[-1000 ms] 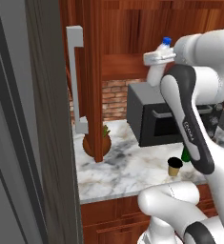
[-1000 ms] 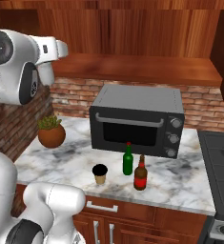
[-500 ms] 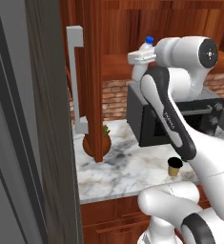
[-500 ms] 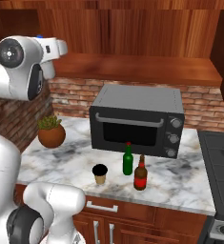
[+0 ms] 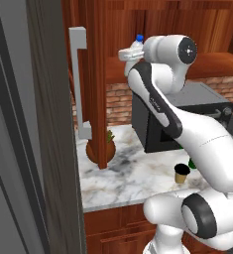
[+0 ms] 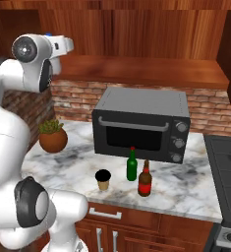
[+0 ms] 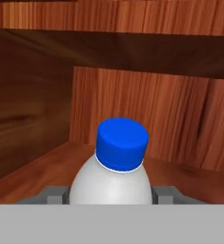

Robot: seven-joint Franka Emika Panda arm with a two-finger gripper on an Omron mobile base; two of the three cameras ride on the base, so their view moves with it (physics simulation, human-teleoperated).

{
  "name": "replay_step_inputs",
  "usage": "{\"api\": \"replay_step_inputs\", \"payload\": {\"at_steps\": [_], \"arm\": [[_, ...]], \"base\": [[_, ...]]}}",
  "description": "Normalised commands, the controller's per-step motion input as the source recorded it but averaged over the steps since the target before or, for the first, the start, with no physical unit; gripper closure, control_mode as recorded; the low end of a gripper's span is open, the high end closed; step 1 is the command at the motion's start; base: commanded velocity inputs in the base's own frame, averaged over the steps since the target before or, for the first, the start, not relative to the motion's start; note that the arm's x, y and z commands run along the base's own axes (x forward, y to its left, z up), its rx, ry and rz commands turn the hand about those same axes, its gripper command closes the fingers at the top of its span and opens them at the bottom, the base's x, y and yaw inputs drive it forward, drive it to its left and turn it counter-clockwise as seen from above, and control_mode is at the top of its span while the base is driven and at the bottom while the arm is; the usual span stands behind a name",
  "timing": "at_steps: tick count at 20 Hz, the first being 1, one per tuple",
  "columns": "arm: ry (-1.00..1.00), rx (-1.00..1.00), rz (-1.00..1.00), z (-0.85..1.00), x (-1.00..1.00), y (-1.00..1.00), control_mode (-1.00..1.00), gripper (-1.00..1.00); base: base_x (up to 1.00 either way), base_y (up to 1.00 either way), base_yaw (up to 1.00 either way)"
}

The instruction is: Sort all alcoholic drinks to one cabinet, and non-alcoholic drinks to the other.

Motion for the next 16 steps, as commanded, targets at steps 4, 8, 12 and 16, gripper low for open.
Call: {"api": "replay_step_inputs", "payload": {"at_steps": [4, 8, 12, 16], "arm": [[0.01, 0.00, 0.00, 0.00, 0.70, 0.17, -1.00, 1.00], [0.01, 0.00, 0.00, 0.00, 0.67, 0.14, -1.00, 1.00], [0.07, -0.01, 0.00, 0.00, 0.59, 0.10, -1.00, 1.00], [0.08, -0.02, 0.00, 0.00, 0.50, 0.05, -1.00, 1.00]], "base": [[0.00, 0.00, 0.00], [0.00, 0.00, 0.00], [0.00, 0.00, 0.00], [0.00, 0.00, 0.00]]}}
